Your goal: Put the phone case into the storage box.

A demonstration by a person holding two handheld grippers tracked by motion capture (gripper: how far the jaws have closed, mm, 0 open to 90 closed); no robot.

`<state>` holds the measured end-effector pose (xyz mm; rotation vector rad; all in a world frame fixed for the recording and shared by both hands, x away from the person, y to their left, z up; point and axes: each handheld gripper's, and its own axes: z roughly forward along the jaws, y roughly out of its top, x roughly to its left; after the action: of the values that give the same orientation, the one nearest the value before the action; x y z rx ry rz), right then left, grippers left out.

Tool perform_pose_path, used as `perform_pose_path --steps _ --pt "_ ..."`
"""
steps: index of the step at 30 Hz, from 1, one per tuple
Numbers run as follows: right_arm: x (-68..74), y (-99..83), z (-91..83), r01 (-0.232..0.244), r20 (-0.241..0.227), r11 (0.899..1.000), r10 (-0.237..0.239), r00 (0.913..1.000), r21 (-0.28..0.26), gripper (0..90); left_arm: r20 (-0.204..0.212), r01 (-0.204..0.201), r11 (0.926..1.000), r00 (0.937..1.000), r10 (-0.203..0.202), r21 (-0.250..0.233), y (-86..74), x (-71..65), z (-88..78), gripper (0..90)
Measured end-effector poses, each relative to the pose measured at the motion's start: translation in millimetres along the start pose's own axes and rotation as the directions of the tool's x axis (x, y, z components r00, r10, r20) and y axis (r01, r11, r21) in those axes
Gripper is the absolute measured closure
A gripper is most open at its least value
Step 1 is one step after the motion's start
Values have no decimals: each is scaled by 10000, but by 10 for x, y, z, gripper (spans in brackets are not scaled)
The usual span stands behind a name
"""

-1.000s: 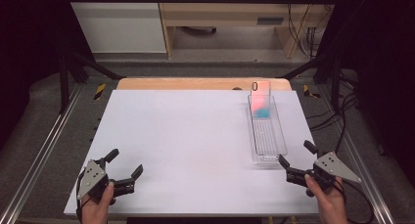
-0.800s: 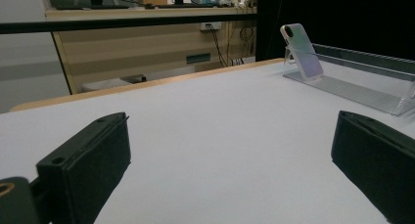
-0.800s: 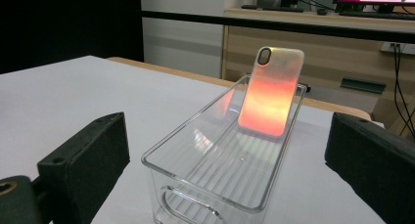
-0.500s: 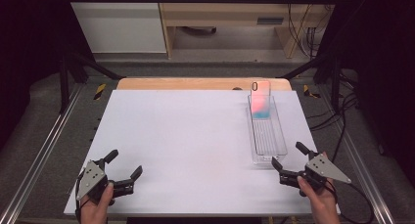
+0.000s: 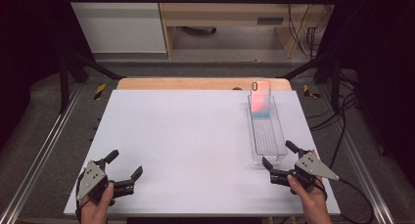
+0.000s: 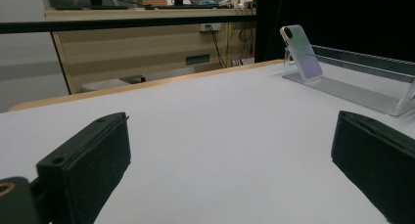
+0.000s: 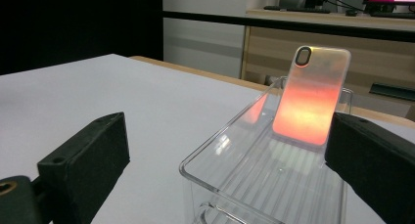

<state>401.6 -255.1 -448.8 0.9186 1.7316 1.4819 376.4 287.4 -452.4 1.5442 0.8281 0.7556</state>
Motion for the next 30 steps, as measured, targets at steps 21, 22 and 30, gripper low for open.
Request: perform_pose_path --steps 21,22,30 --pt "77 -18 130 -29 -313 9999 25 9995 -151 30 114 -62 9999 9999 63 -104 -2 0 -7 7" --pt "80 -18 135 -38 -315 9999 33 9995 -144 30 118 -79 9999 9999 80 -95 -3 -1 -7 7" --pt "83 -60 134 -84 -292 9999 81 9995 -125 30 203 -154 9999 9997 155 -56 -14 -26 7 7"
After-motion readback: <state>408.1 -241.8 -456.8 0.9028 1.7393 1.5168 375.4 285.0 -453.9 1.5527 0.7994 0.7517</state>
